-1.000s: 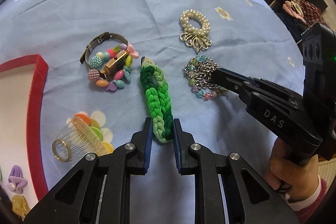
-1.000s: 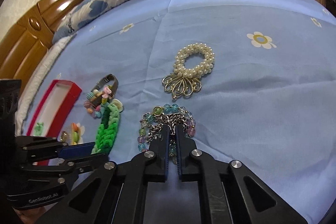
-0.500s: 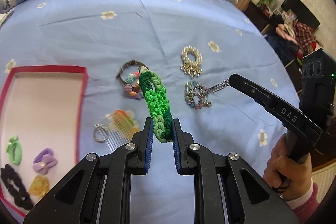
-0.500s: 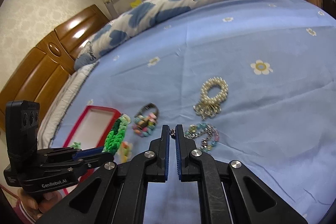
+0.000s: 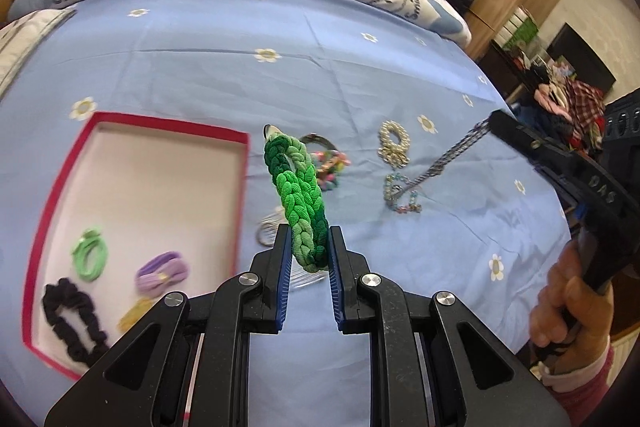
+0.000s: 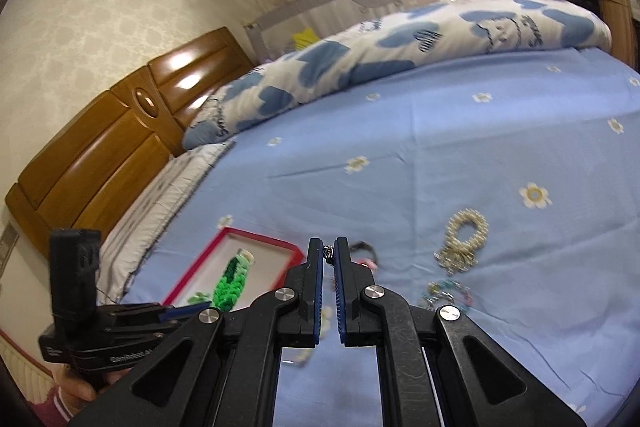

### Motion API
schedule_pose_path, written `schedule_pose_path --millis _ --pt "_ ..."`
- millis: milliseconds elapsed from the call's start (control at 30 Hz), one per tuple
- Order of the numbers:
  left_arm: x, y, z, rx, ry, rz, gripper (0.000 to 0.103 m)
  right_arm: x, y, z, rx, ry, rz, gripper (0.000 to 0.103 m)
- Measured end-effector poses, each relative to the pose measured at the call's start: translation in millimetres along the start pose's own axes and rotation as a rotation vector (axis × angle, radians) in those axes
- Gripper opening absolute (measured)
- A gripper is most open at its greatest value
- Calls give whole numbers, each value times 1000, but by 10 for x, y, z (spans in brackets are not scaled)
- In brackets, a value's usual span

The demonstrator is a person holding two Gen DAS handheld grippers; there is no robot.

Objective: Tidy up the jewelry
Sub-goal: 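Carry the braided band and chain bracelet over the red tray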

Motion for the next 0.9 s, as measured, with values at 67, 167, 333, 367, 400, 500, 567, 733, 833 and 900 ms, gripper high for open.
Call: schedule_pose_path --millis 67,167,333,367,400,500,567,733,833,900 --pt "-80 114 -4 -19 -12 6 15 -10 139 75 -15 -14 18 5" --pt "-200 277 8 -46 -35 16 15 -24 349 182 -38 -37 38 5" --pt "-365 553 33 -89 -65 34 15 -32 687 335 -72 -70 84 5" --pt "-394 611 35 -97 -71 39 15 -33 767 370 -81 -76 95 5" --pt "-420 664 35 -105 -75 43 15 -31 834 399 -87 -81 103 5" --pt "-484 841 37 -129 -85 59 15 -14 1060 498 -103 -96 143 5" --pt "-508 965 24 -148 -87 71 15 10 1231 555 -116 -104 171 5" --pt "-535 1223 -33 -183 -88 93 15 141 1644 591 -161 -100 229 5" --pt "-524 1333 -73 -193 -81 104 15 259 1839 545 -176 -83 256 5" --pt "-498 1404 -96 -202 -72 110 15 350 1939 478 -185 -64 268 5"
Point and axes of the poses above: each gripper's, at about its wrist camera, not at the fingertips, and x roughly the way its jaws point, y to its left, z to its top, the point moved 9 cm from there along x, roughly the way its jaws point, and after that the axes turned 8 degrees about -x, right-handed, at the moved point
